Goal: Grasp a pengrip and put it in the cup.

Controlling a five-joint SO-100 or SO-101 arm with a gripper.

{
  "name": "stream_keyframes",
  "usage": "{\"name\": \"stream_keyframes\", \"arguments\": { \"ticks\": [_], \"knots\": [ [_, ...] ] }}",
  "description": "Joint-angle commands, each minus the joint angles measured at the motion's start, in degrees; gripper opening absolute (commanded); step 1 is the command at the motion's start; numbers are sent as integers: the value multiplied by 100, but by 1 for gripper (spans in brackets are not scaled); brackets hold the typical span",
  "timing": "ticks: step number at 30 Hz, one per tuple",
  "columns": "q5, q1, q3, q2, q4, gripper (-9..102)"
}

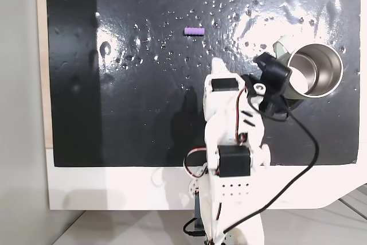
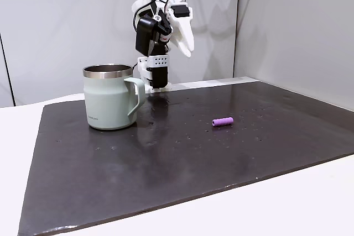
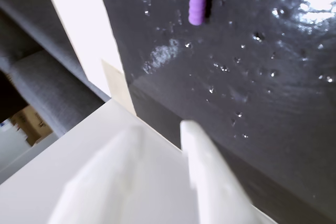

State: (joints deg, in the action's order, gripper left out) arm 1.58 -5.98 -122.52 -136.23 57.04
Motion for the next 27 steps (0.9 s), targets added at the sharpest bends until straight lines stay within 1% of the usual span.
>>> {"name": "stream_keyframes", "arguments": {
  "ticks": [1, 3, 5, 10, 17, 27],
  "knots": [
    [35, 0, 1318, 861, 457, 21],
    [132, -35, 1925, 1459, 844, 26],
    [343, -53, 2566, 2057, 1248, 28],
    [914, -62, 4342, 3604, 2355, 29],
    [1002, -149, 7418, 5959, 3964, 29],
    [756, -536, 8279, 7084, 3955, 29]
  ]
}}
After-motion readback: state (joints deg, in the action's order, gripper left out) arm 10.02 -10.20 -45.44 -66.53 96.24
